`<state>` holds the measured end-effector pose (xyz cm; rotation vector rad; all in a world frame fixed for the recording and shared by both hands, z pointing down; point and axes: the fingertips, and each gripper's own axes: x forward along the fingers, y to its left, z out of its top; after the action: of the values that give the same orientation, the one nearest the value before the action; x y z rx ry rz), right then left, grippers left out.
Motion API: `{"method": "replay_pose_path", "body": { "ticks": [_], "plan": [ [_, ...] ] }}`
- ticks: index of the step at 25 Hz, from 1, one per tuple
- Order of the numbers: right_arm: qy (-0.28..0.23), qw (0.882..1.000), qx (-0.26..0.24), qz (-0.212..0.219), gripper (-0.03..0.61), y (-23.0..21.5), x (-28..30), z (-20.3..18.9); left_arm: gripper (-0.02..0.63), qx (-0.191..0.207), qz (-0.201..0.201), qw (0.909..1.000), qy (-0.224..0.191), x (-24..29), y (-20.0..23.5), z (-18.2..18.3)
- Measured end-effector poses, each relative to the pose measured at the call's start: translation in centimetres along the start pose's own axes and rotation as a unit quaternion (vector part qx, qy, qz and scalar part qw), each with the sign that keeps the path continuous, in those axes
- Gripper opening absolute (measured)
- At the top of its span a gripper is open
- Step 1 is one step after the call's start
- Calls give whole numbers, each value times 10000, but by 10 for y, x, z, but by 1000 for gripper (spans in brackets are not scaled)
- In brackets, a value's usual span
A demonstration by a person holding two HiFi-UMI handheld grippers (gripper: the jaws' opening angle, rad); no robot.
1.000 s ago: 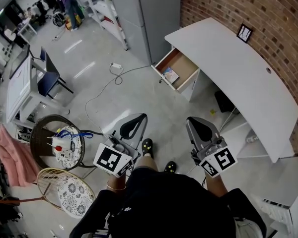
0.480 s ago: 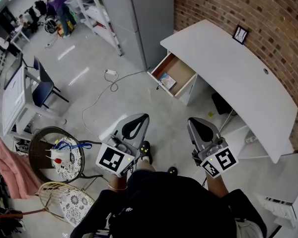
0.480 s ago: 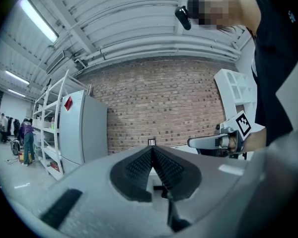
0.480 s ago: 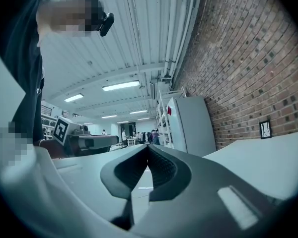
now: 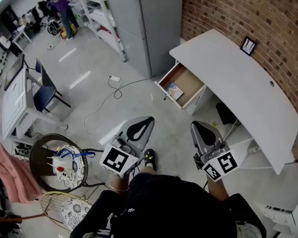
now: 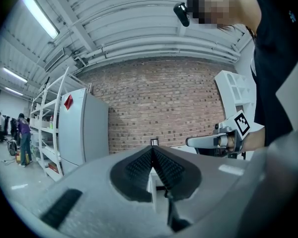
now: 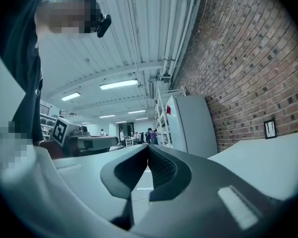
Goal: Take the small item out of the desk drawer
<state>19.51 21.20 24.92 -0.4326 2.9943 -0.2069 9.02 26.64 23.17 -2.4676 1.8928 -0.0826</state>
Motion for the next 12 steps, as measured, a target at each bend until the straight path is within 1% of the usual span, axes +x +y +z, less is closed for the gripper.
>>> {"method": "replay_pose_path", "body": {
  "ticks": [12],
  "plan": [
    [209, 9997, -93, 88, 11, -2, 74, -11, -11, -269, 100, 9996, -17, -1, 72, -17]
  ]
}}
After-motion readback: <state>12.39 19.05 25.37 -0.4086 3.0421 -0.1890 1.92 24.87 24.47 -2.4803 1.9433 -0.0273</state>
